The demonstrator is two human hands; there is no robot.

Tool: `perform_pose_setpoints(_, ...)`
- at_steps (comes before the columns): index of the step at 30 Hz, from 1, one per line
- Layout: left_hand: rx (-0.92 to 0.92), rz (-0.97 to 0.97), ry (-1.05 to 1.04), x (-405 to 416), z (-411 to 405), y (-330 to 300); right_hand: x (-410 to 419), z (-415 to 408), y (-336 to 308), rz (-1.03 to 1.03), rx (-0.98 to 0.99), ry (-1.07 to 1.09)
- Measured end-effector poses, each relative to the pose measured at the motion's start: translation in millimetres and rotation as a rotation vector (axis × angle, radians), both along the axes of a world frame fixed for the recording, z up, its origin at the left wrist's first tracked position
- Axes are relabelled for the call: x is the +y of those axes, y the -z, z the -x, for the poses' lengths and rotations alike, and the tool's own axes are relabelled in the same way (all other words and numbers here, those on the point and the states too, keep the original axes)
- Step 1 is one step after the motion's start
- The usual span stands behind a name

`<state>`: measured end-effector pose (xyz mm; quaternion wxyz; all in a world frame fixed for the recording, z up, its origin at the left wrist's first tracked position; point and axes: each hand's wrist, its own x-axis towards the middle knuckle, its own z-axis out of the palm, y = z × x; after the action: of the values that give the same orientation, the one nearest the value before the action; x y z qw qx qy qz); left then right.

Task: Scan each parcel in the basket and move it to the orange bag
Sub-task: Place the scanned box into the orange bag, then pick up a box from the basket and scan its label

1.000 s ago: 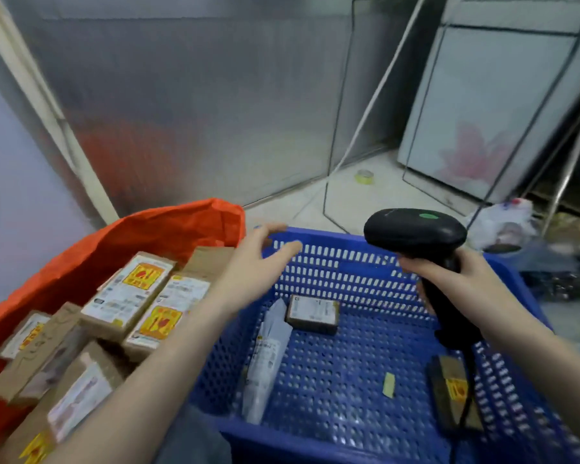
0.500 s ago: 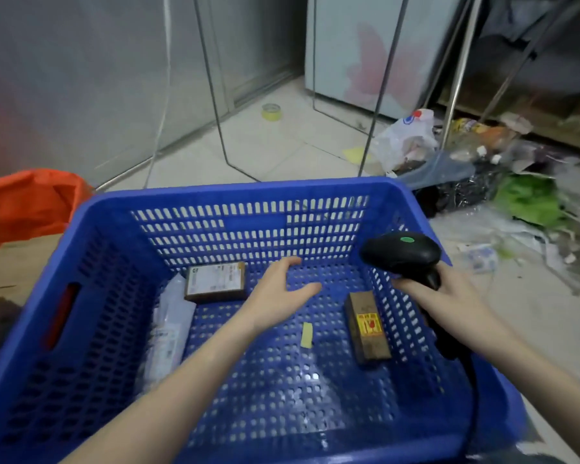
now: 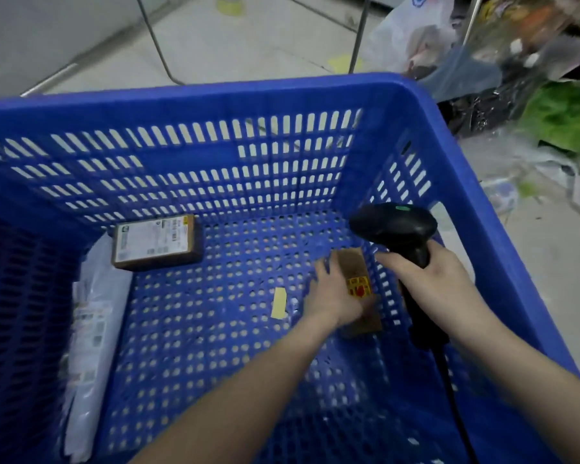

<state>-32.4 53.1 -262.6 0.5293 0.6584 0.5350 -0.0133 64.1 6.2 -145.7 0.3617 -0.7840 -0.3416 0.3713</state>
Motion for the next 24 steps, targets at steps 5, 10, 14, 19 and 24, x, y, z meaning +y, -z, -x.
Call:
perform_pose_setpoints(5,0.105,-0.062,-0.022,-0.6,-17.0,18.0,16.0,6.6,4.6,-0.014,0.024,0.029)
perform_pose_setpoints(10,0.104,-0.082,-0.041,-3.0,-9.0,26.7,21.1,12.8,2.3,0.016,0.074,0.028)
perform_pose_setpoints(14,0.084,0.011,-0.072,9.9,11.2,18.8,18.6,15.6,-0.8,0.045,0.055,0.002)
perform_pose_setpoints(19,0.034,0.008,-0.166,29.4,46.1,-12.4,16.1,20.6,-20.3,0.025,0.047,-0.012)
perform_pose_setpoints(24,-0.115,-0.119,-0.241,48.4,83.2,-82.5,19.2,32.7,-73.9,-0.106,0.002,-0.062)
